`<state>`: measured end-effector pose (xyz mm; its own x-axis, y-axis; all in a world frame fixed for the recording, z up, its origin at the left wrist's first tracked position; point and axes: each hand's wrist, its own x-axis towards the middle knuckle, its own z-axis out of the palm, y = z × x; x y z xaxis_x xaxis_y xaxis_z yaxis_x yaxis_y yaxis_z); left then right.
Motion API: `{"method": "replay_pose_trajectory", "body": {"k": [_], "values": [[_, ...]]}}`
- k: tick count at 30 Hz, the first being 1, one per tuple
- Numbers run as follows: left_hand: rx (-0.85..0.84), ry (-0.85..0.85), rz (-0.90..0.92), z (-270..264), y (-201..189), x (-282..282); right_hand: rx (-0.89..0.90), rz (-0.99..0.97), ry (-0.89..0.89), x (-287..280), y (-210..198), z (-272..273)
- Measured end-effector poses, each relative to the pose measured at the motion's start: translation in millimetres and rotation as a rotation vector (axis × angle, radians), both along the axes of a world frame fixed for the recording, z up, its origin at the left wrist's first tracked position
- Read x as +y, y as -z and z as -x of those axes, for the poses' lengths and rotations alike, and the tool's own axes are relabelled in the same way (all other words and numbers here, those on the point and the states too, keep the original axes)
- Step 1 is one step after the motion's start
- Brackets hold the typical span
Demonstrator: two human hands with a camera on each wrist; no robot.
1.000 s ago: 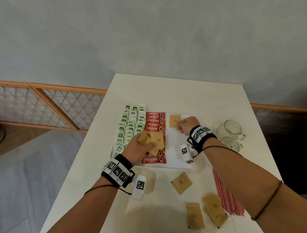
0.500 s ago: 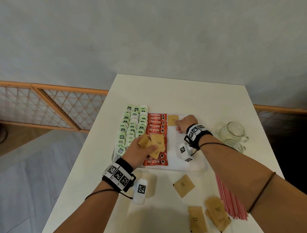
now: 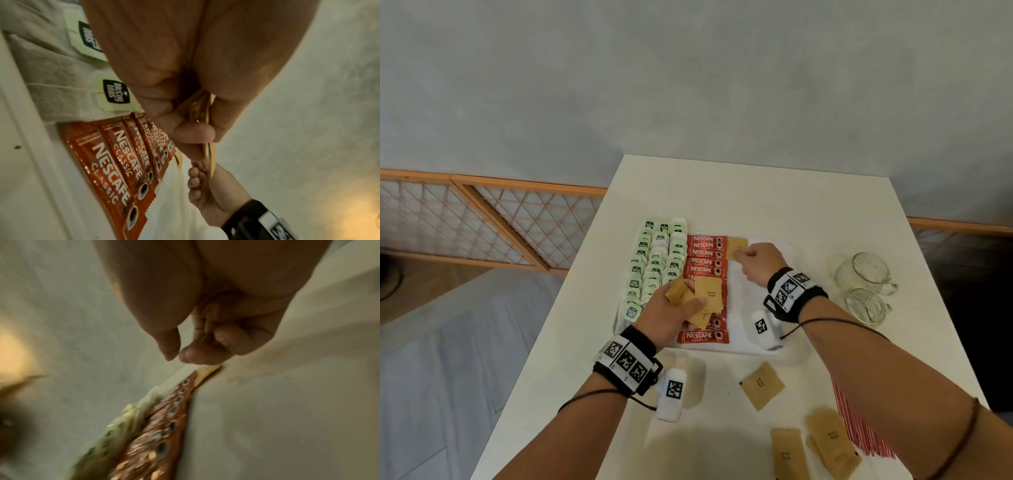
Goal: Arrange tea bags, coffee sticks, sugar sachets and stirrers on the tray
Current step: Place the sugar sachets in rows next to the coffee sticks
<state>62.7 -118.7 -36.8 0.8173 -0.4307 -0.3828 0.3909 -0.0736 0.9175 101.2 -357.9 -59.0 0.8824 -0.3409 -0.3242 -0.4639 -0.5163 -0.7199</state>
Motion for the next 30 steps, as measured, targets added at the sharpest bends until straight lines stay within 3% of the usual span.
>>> {"method": "replay_pose_trajectory", "body": {"k": [5,13,22,30], "values": [[0.009,0.008,-0.012,-3,6,-1,-0.054,-0.172,-0.246,24,-22,44],[-0.015,0.011,-0.034,-1,8,-7,-0.064,-0.347,-0.238,24,-4,84],[0.016,-0.002,-0.014,-2,8,-7,-0.055,-0.115,-0.033,-29,-1,37],[0.061,-0.024,0.015,-2,10,-3,0.111,0.064,0.021,-58,15,-5]]}}
